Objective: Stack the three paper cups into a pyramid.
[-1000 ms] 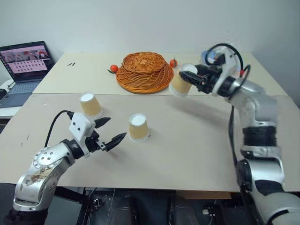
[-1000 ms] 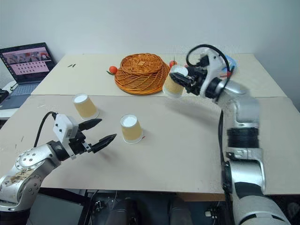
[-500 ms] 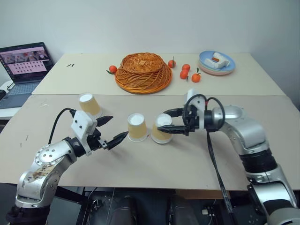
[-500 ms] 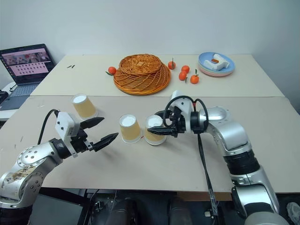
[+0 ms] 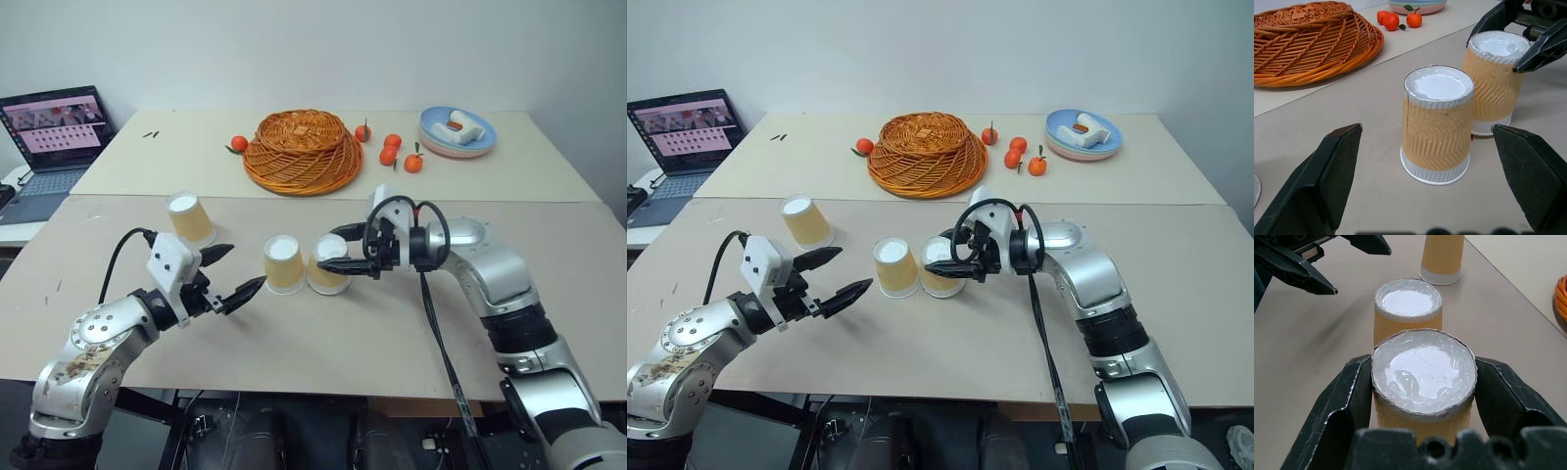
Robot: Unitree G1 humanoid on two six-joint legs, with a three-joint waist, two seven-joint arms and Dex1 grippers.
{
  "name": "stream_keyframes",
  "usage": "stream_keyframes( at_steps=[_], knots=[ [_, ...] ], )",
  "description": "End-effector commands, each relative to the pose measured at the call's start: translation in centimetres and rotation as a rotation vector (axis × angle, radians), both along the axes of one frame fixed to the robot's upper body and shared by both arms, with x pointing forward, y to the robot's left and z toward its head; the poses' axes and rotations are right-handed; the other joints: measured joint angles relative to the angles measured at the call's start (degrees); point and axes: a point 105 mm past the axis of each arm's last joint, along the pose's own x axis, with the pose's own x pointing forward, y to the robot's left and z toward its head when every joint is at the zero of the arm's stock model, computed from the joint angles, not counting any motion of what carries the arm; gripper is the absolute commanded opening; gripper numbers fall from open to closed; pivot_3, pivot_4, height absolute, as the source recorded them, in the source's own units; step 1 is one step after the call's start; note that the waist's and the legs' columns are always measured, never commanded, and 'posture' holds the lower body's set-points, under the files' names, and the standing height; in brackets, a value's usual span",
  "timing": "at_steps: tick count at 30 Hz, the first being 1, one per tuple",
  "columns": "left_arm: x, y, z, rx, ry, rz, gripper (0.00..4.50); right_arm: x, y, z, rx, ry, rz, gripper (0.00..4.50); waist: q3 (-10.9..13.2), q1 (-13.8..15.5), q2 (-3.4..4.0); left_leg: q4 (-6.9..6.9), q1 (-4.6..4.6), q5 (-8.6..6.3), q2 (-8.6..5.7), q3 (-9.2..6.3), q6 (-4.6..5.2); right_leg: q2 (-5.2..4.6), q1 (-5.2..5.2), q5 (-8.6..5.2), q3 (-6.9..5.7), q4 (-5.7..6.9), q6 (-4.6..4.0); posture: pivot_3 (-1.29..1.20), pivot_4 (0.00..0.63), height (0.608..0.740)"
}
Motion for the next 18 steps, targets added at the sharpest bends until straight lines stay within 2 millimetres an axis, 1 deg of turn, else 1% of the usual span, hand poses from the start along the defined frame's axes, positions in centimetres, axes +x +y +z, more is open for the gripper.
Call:
stream_keyframes(
  at_steps=[1,2,5,7,8,11,14,16,17,18],
  knots=[
    [-0.4,-0.2,1.2,-0.007,-0.049,-0.011,4.5,-0.2,0.2,1.5,0.019,-0.065,0.019,4.25,0.0,-0.01,0.0,0.0,0.0,0.0,0.0,0.0,0.0,0.0,0.0,0.0,0.0,0.0,0.0,0.0,0.15,0.638],
    [-0.4,-0.3,1.2,-0.008,-0.049,-0.011,4.5,-0.2,0.2,1.5,0.02,-0.065,0.02,4.48,0.0,-0.02,0.0,0.0,0.0,0.0,0.0,0.0,0.0,0.0,0.0,0.0,0.0,0.0,0.0,0.0,0.15,0.638],
    [-0.4,-0.3,1.2,-0.01,-0.049,-0.012,4.5,-0.3,0.2,1.8,0.03,-0.071,0.016,4.48,0.0,-0.01,0.0,0.0,0.0,0.0,0.0,-0.01,0.0,0.0,0.0,0.0,0.0,0.01,0.0,0.0,0.15,0.638],
    [-0.4,-0.3,1.1,-0.012,-0.048,-0.011,4.5,-0.6,0.0,2.4,0.044,-0.075,0.022,4.48,0.0,-0.01,0.0,0.0,0.0,0.0,0.0,-0.01,0.0,0.0,0.0,0.0,0.0,0.01,0.0,0.0,0.15,0.638],
    [-0.4,-0.3,1.1,-0.012,-0.047,-0.01,4.5,-0.8,-0.1,2.9,0.058,-0.078,0.029,4.48,0.0,0.0,0.0,0.0,0.0,0.0,0.0,-0.01,0.0,0.0,0.0,0.0,0.0,0.01,0.0,0.0,0.15,0.638],
    [-0.4,-0.1,0.9,-0.017,-0.045,0.0,4.5,-1.2,-1.1,5.8,0.136,-0.093,0.04,4.48,0.0,0.01,0.0,0.0,-0.01,0.0,0.0,-0.01,0.0,0.0,0.0,0.0,0.0,0.0,0.0,0.0,0.15,0.638],
    [-0.4,0.7,0.9,-0.031,-0.059,0.058,4.5,-1.6,-2.6,10.3,0.236,-0.141,0.036,4.48,0.01,0.02,0.0,0.0,-0.01,0.0,-0.01,-0.01,0.0,-0.02,0.0,0.0,0.0,0.0,0.0,0.0,0.15,0.638],
    [-0.5,1.4,1.0,-0.054,-0.069,0.117,4.5,-1.8,-3.3,12.4,0.276,-0.164,0.029,4.48,0.02,0.04,0.0,0.0,-0.02,0.0,-0.01,-0.02,0.0,-0.03,0.0,0.0,-0.02,0.0,0.0,0.0,0.15,0.638],
    [-0.5,1.8,1.1,-0.066,-0.073,0.144,4.5,-1.9,-3.4,13.1,0.289,-0.171,0.028,4.48,0.02,0.04,0.0,0.0,-0.01,0.0,-0.01,-0.02,0.01,-0.03,0.0,0.0,-0.03,-0.01,0.0,0.0,0.15,0.638],
    [-0.4,2.7,1.3,-0.072,-0.093,0.211,4.5,-2.1,-3.5,13.7,0.294,-0.181,0.029,4.48,0.01,0.03,-0.01,-0.01,0.0,-0.01,0.0,-0.04,0.01,-0.02,0.01,0.0,-0.04,-0.03,0.0,0.0,0.15,0.638]
  ],
)
